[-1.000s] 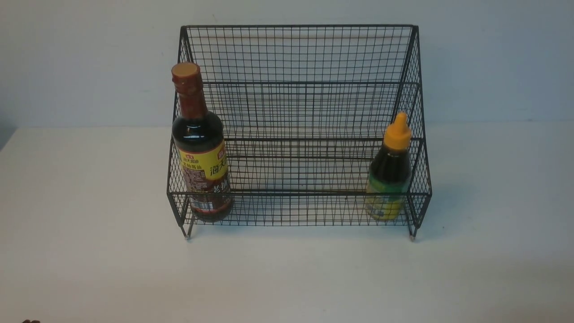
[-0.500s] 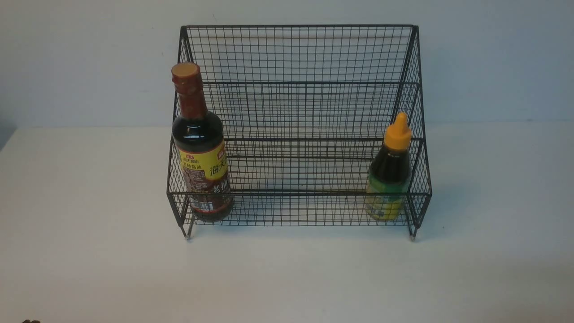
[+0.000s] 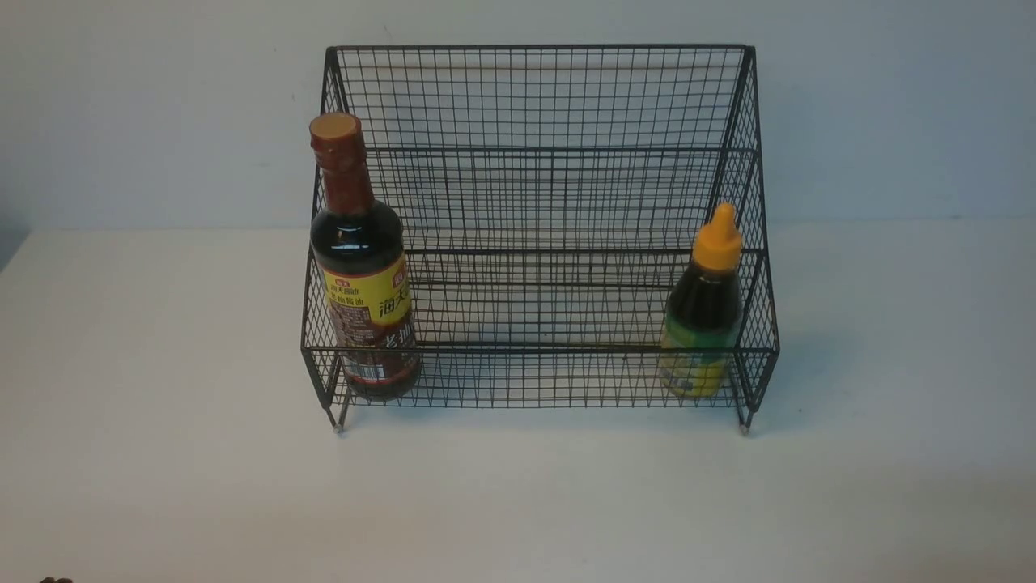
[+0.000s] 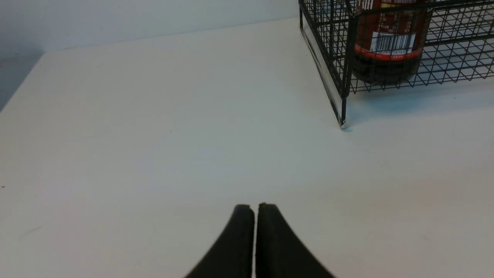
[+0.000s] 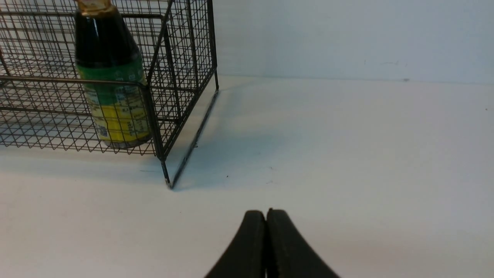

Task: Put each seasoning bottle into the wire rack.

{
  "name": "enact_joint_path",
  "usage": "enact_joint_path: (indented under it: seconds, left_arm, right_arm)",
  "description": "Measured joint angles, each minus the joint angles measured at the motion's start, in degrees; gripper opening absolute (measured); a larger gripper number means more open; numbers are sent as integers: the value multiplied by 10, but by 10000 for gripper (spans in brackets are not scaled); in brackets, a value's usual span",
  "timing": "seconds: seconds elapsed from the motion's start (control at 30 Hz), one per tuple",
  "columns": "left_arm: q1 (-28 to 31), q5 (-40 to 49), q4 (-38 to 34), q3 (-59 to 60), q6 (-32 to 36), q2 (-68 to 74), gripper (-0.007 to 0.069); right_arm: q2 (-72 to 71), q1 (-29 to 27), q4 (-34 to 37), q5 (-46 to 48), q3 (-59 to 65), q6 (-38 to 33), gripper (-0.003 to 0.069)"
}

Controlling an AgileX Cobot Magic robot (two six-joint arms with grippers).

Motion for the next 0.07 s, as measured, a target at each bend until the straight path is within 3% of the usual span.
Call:
enact_joint_path:
  seconds: [0.07]
  left_arm:
    - [0, 0, 0, 0, 0, 0, -5]
  right_arm:
    - [0, 0, 0, 0, 0, 0, -15]
